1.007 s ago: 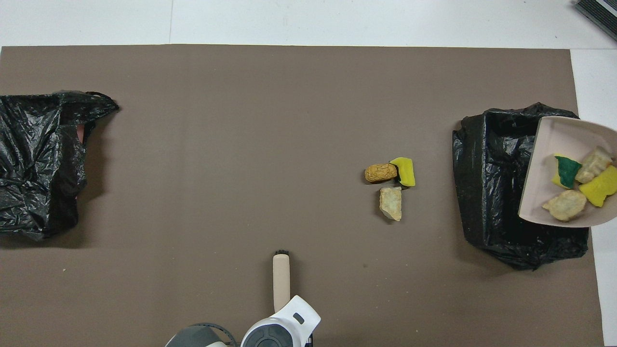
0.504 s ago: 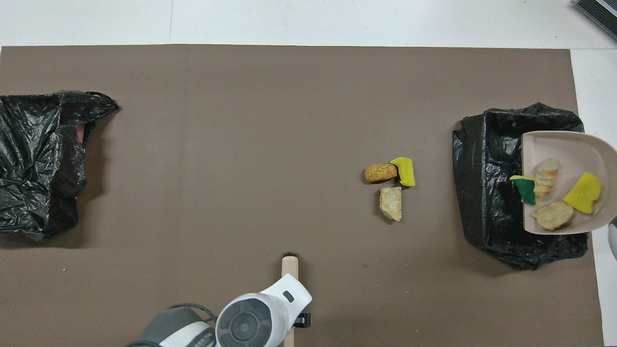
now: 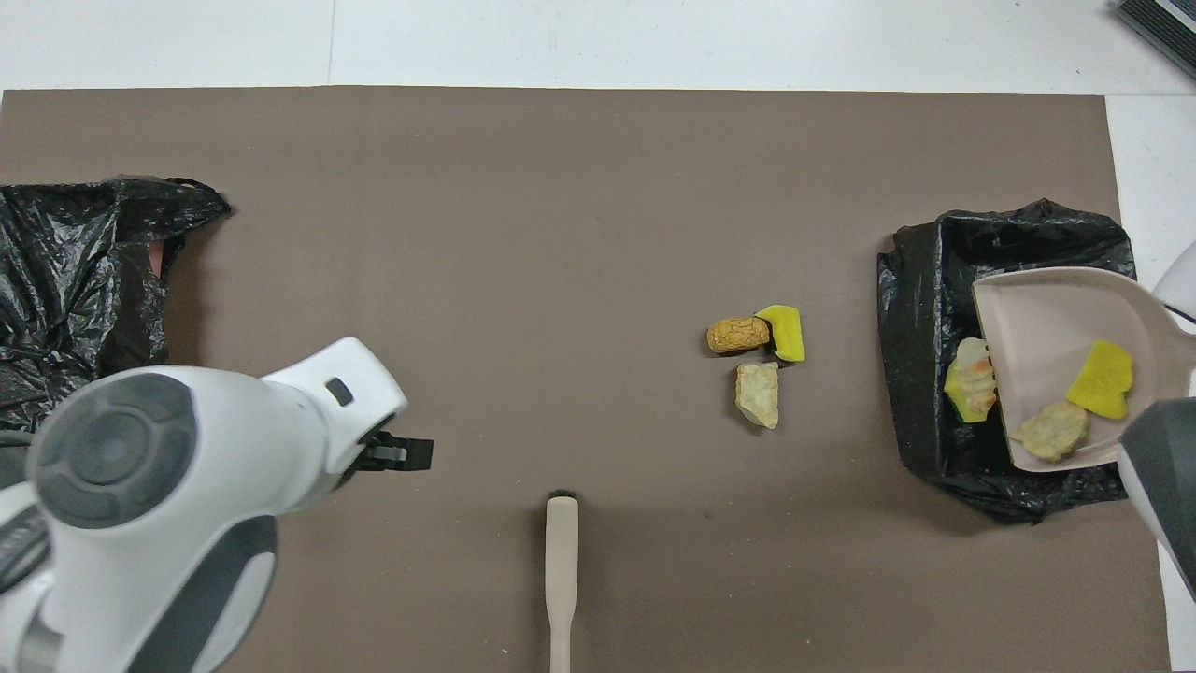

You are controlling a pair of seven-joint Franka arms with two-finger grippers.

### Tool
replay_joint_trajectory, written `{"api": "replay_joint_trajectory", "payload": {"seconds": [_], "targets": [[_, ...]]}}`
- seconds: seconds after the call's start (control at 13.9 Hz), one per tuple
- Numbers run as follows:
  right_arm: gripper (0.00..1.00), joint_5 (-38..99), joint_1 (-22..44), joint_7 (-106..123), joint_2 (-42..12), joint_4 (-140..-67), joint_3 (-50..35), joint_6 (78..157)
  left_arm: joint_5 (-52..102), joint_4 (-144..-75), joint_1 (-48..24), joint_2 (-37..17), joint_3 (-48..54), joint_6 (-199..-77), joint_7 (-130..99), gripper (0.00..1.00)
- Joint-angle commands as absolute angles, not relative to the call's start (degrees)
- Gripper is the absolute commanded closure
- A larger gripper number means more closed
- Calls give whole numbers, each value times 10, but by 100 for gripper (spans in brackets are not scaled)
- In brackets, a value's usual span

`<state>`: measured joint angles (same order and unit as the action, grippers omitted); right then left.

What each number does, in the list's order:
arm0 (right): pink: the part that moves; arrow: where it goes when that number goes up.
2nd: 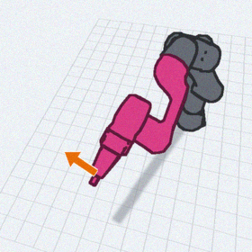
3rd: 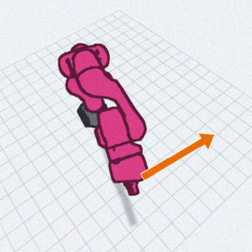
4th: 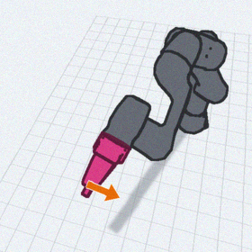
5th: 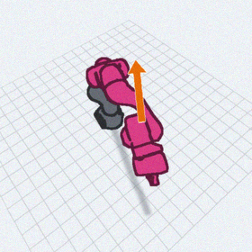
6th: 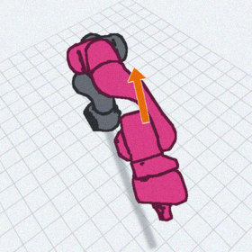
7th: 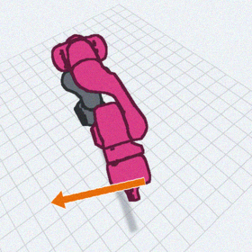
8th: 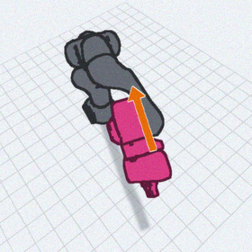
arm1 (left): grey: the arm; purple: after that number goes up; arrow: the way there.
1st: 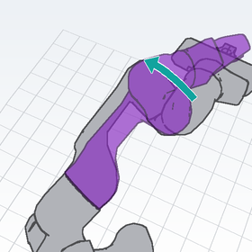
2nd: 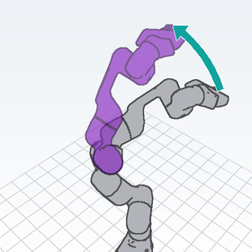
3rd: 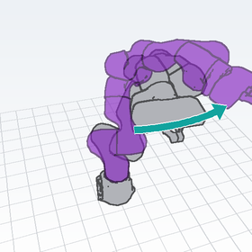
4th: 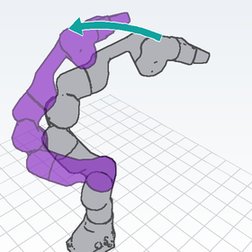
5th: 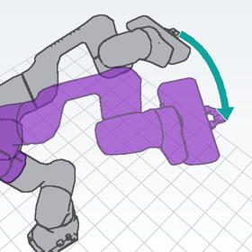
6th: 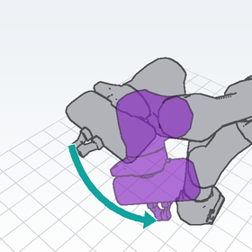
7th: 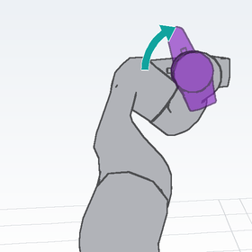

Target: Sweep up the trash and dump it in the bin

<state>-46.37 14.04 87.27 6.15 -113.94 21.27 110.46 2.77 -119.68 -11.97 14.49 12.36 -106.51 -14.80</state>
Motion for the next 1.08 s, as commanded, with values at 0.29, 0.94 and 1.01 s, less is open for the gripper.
{"api": "replay_joint_trajectory", "payload": {"seconds": [0.29,0.94,1.01], "targets": [[100,-567,139,892,79,-1150,173,1089,4,-921,-126,62,10,-882,-34,0],[100,-647,143,868,65,-1167,123,1057,-16,-795,-115,4,-28,-778,35,0],[100,-667,145,864,62,-1168,110,1056,-12,-795,-113,4,-28,-777,36,0]]}}
